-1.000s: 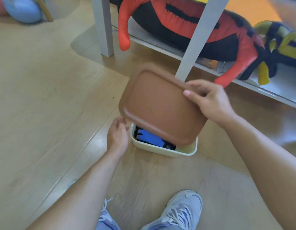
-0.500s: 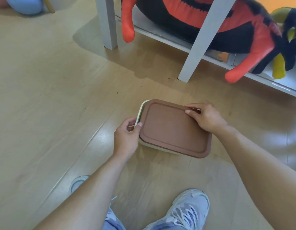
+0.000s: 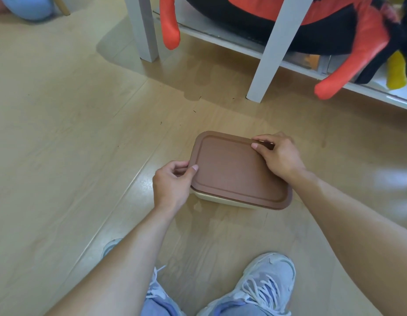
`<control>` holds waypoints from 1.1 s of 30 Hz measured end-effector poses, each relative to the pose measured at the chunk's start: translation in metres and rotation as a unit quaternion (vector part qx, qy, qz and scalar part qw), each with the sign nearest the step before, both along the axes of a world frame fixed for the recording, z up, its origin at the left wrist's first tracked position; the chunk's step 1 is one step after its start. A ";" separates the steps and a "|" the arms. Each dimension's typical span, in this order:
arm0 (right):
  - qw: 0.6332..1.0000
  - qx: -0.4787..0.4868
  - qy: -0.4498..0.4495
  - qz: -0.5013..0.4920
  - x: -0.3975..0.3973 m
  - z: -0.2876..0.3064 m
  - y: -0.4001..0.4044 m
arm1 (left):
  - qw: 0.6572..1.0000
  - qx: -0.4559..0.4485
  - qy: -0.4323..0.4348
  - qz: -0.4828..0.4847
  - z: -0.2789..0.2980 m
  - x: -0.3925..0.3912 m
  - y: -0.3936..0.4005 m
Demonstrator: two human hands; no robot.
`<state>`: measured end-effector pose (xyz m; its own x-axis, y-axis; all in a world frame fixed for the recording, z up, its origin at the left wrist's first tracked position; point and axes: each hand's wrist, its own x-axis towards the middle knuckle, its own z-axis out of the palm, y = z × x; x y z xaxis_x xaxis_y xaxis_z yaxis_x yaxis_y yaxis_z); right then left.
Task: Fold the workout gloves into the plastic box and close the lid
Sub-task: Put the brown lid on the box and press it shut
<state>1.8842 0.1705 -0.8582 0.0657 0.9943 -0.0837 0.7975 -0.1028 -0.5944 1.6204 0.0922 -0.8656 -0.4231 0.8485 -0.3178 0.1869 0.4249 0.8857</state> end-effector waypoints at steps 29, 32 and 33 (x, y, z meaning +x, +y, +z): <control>0.989 -0.014 -0.134 0.069 0.006 -0.006 -0.034 | 0.811 0.028 0.411 -0.416 -0.004 0.031 0.033; 0.987 -0.009 -0.143 0.070 0.007 -0.008 -0.037 | 0.809 0.034 0.424 -0.405 -0.005 0.033 0.031; 0.987 -0.010 -0.144 0.069 0.006 -0.008 -0.036 | 0.809 0.034 0.428 -0.403 -0.005 0.034 0.030</control>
<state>1.8901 0.1340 -0.8660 -0.0458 0.9938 -0.1014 0.9406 0.0087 -0.3394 1.6541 0.1226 -0.8709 0.2357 0.9614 -0.1420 0.9351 -0.1845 0.3026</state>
